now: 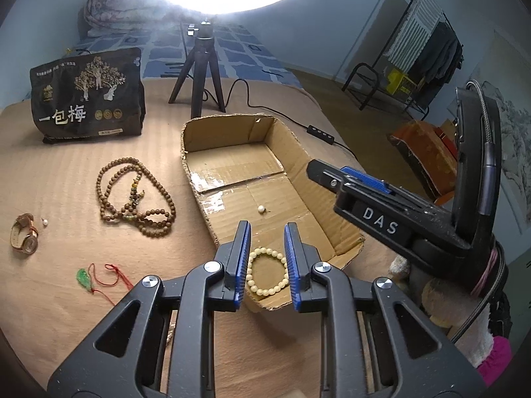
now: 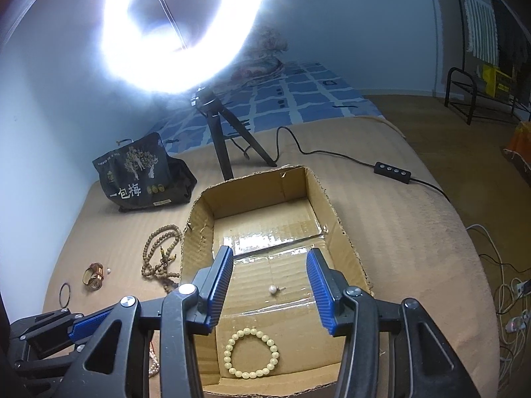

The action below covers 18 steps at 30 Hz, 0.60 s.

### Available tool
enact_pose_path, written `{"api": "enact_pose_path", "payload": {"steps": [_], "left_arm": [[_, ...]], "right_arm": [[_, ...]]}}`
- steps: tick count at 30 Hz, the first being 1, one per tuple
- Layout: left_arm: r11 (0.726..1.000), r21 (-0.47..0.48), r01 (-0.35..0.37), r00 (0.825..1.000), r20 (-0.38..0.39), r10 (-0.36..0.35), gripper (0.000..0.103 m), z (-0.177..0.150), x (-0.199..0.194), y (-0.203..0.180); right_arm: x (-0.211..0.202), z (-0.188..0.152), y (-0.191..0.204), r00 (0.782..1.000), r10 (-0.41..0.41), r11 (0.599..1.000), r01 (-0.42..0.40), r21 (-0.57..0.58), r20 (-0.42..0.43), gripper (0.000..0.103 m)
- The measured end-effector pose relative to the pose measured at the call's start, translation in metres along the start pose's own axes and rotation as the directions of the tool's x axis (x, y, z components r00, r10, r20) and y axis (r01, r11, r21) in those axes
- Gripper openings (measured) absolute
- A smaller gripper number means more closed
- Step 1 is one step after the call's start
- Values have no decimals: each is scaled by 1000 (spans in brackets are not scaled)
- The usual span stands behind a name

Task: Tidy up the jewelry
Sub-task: 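Open both tools to drop the bracelet and earring into the box, then grasp the green jade pendant with the left tool while the right tool approaches the pearl necklace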

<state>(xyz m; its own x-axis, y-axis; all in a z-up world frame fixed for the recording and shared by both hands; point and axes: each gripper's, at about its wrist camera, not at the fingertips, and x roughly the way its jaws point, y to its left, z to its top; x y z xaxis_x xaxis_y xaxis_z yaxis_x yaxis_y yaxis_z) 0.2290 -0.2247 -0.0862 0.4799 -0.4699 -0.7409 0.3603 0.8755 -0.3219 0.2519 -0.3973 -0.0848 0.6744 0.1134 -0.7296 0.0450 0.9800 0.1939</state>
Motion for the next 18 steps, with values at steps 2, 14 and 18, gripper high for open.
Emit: {"api": "enact_pose_path", "payload": {"steps": [2,14,18], "left_arm": [[1000,2,-6,1000,4,6,29,-1,-4,3],[994,6,-113,992,54,112,37,-6,-44,53],[991,-18,-133,987,89,134,45,-7,-60,78]], "right_arm": [[-3,0,1,1000,-6,1000,6,-2,6,48],[-34,-9,19,997,6,999,-3,-49,73,67],[-47,-15,38,995,42,996,-34,-84,91,70]]}}
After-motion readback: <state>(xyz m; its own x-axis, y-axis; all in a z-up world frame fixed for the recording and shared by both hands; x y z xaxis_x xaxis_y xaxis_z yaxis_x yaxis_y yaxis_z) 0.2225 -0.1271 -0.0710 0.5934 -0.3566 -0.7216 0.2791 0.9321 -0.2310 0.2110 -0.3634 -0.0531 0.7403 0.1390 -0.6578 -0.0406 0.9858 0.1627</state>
